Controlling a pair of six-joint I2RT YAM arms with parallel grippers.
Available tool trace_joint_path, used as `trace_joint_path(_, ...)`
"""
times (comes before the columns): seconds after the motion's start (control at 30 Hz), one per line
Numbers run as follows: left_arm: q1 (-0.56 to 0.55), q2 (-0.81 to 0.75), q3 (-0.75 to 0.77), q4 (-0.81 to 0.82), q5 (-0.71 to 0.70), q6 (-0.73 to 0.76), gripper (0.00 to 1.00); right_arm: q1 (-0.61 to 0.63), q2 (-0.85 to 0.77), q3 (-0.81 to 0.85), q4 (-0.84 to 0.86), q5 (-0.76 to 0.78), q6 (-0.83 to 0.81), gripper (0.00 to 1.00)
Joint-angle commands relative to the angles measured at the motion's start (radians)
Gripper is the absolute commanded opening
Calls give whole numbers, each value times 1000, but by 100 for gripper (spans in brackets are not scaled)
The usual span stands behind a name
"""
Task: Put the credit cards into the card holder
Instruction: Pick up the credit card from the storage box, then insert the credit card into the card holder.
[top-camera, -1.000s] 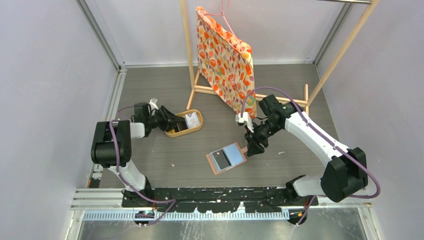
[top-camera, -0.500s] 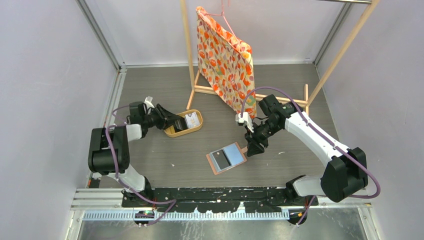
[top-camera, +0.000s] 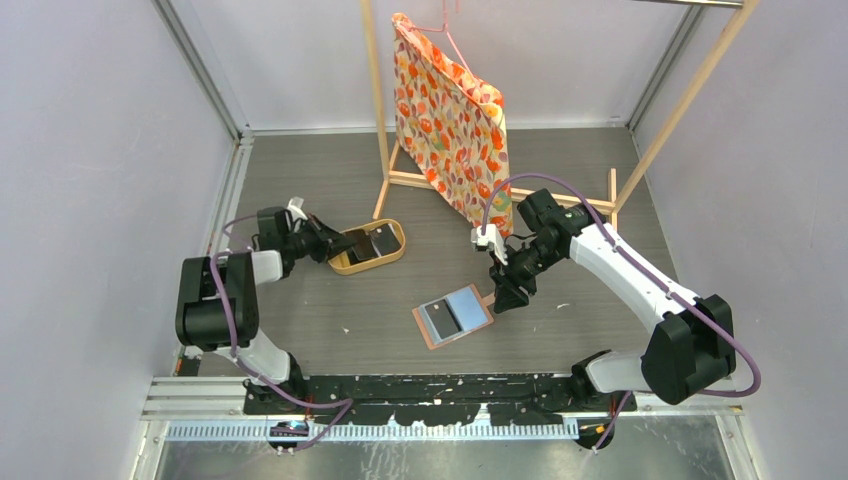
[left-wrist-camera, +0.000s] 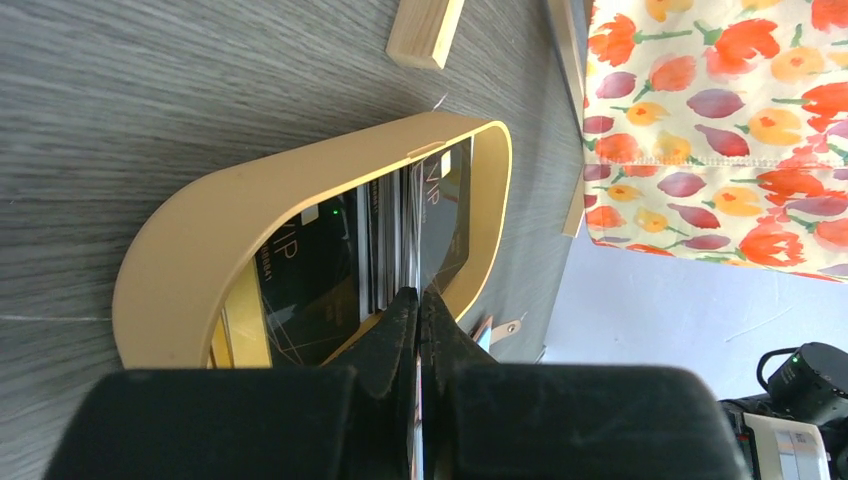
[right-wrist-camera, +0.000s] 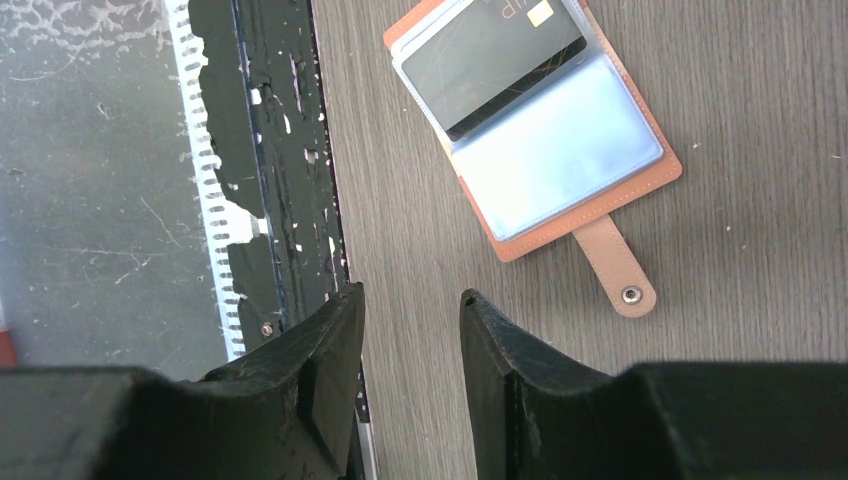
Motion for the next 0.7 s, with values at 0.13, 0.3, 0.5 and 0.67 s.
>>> trace_joint_path(0.13,19,-111,-14,-84,-33,61,0,5,-23,15,-10,-23,-15,45)
trace_joint_path(0.3,18,-204,-26,-117,-28,92,0,6,-23,16,-10,-26,-15,45)
trace_joint_path(0.5,-41,-299,-82,138,114,21,0,7,-25,24,-19,-56,-13,45)
trace_joint_path(0.67,-238,-399,-81,167,113,98,1,6,-36,32,-24,-141,-2,46)
